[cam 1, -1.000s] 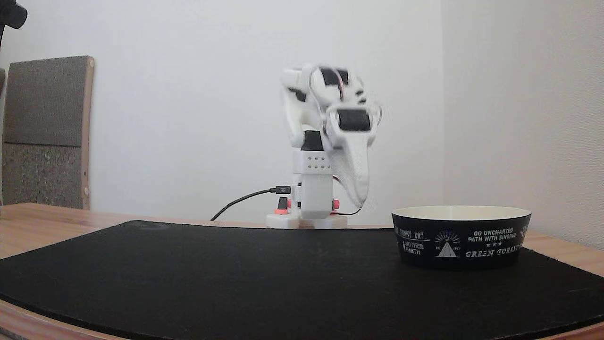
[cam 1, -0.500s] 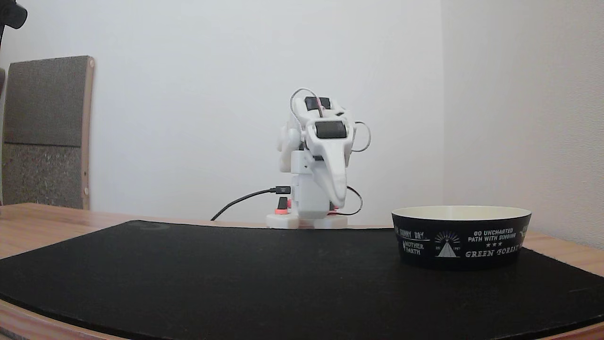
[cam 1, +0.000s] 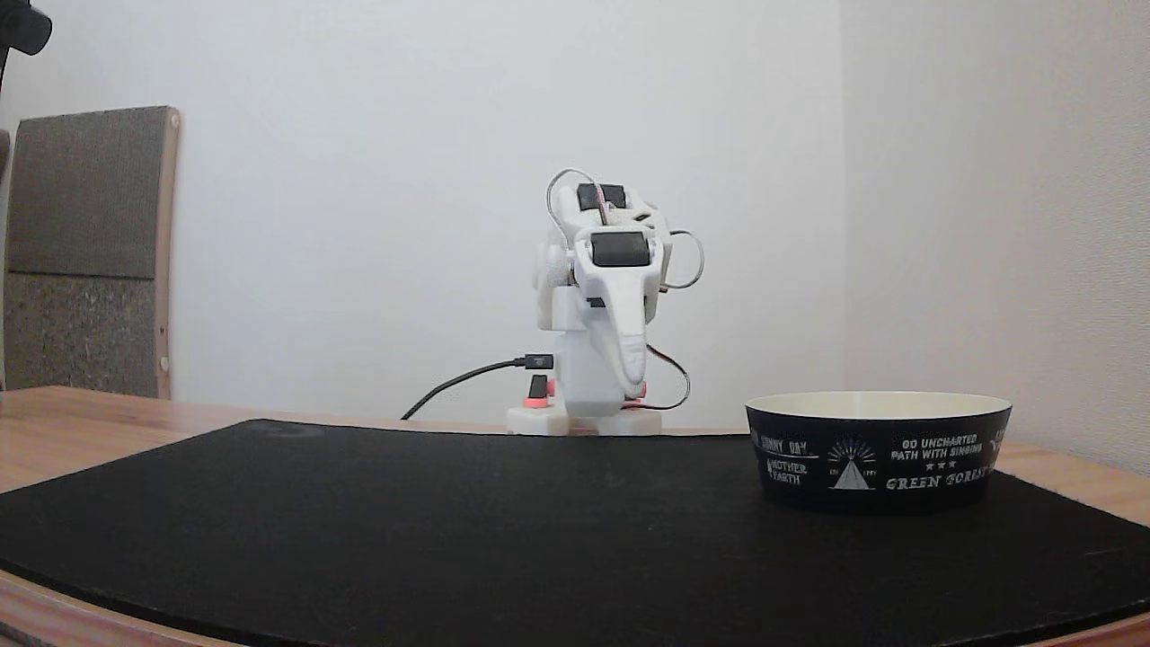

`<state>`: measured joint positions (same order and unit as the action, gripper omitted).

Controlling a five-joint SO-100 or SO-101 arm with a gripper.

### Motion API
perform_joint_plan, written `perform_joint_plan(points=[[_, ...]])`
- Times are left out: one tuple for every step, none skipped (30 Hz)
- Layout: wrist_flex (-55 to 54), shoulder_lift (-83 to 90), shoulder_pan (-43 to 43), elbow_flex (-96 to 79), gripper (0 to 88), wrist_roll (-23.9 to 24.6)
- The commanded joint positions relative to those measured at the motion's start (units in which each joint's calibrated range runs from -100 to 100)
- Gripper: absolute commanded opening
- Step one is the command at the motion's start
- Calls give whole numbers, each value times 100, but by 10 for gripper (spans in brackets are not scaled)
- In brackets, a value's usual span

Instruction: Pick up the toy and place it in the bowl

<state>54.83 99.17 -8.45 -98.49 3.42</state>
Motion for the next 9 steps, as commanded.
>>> perform_joint_plan(points=[[-30,25,54,-52,35,-14],[-30,25,46,-52,35,-14],[-30,25,46,-52,35,-14],[-30,25,38,-52,35,-14],[-30,25,38,-52,35,-14],[-30,25,38,-52,35,-14],[-30,25,38,-52,35,-14],[-30,25,29,-52,35,-14],[-30,25,4,-52,35,-19]])
